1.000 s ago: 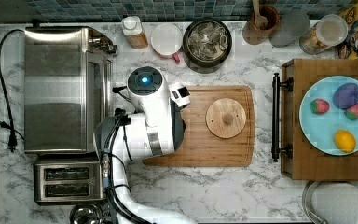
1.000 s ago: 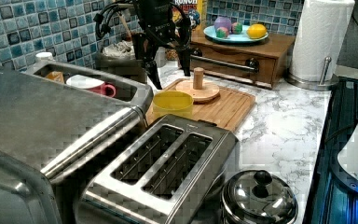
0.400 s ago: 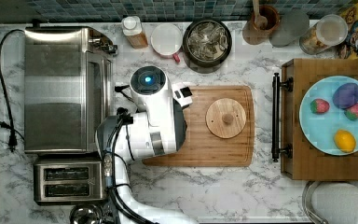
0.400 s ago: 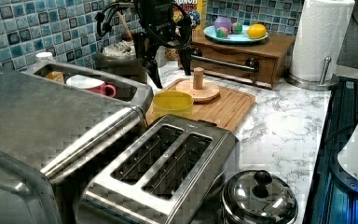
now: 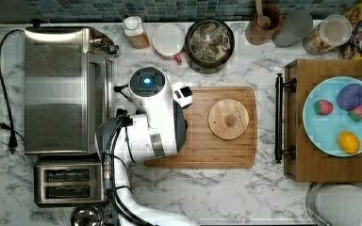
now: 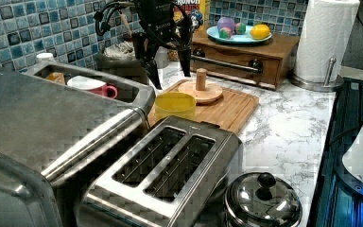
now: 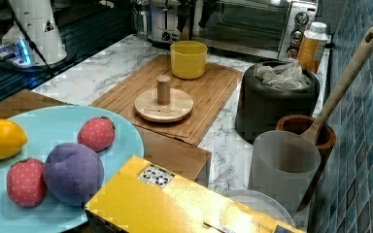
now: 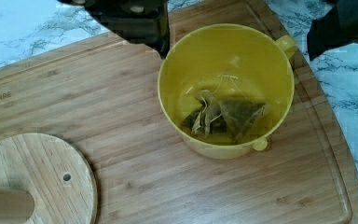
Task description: Put the tea in the cup.
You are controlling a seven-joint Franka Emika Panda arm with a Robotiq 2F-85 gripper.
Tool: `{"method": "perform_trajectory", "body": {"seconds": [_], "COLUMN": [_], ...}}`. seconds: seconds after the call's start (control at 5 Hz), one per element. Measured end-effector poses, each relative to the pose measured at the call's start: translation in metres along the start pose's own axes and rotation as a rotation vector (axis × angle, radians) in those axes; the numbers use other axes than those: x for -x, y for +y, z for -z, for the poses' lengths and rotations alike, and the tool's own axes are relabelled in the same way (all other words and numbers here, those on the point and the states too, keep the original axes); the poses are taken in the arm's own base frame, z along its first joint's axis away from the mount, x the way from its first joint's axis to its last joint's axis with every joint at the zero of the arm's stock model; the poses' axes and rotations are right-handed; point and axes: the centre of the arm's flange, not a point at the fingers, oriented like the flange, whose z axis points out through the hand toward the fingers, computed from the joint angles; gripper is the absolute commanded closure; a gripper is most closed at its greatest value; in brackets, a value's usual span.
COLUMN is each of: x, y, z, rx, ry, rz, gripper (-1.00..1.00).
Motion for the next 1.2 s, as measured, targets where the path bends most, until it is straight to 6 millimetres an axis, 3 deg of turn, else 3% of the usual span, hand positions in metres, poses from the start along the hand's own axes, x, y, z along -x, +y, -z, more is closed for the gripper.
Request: {"method": "perform_trajectory", "body": {"seconds": [1.2], "x": [0.0012], "y": [0.0001], "z": [-0.0008], "rx": [0.005], "ry": [-0.008], "rz": [0.002], "gripper": [-1.0]}}
